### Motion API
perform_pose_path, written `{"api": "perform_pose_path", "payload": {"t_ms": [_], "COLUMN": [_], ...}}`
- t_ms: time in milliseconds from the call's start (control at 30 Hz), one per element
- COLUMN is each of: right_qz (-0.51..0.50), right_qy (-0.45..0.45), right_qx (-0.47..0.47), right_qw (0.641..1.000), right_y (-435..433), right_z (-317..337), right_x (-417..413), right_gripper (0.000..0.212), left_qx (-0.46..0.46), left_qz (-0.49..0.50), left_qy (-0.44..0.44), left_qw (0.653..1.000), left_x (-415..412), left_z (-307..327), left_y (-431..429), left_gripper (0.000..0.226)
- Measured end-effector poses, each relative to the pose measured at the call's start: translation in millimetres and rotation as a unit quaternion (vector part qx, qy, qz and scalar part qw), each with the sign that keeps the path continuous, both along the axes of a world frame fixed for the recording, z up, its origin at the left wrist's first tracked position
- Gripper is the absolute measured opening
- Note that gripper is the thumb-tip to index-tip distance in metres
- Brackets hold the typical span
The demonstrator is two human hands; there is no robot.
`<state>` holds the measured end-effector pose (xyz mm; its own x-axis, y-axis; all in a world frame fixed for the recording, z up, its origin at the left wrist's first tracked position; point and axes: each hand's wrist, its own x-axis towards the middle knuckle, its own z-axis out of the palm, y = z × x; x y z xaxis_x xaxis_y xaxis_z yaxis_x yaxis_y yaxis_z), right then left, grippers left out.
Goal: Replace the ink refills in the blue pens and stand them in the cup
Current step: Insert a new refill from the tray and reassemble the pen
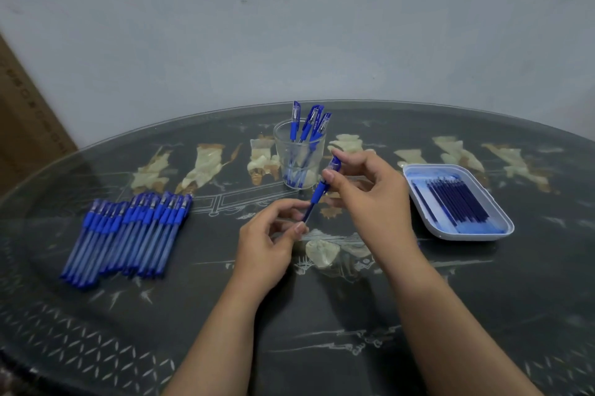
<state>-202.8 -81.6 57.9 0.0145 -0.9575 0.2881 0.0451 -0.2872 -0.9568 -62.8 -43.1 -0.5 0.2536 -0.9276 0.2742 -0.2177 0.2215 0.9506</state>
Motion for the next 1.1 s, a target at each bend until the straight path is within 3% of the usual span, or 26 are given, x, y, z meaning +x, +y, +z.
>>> {"api": "perform_pose_path", "payload": {"t_ms": [367, 1000, 1100], "right_qz": [0.018, -0.018, -0.018], "right_qy": [0.005, 0.046, 0.055], "right_qx": [-0.012, -0.06, -0.067], "right_qw": [1.0, 0.997, 0.996], "right_y": [-1, -8, -6], "right_z": [-1, -9, -8], "right_x": [2, 3, 5], "right_gripper": [0.032, 0.022, 0.031], "left_qx": [0.01, 0.022, 0.022], "left_qz": [0.014, 0.021, 0.024], "left_qy": [0.004, 0.018, 0.02], "left_qw": [1.0, 0.999, 0.999], "left_x": [-1, 0, 0], "left_z": [3, 6, 7], "left_y": [1, 3, 4], "left_gripper": [0.044, 0.041, 0.042]}}
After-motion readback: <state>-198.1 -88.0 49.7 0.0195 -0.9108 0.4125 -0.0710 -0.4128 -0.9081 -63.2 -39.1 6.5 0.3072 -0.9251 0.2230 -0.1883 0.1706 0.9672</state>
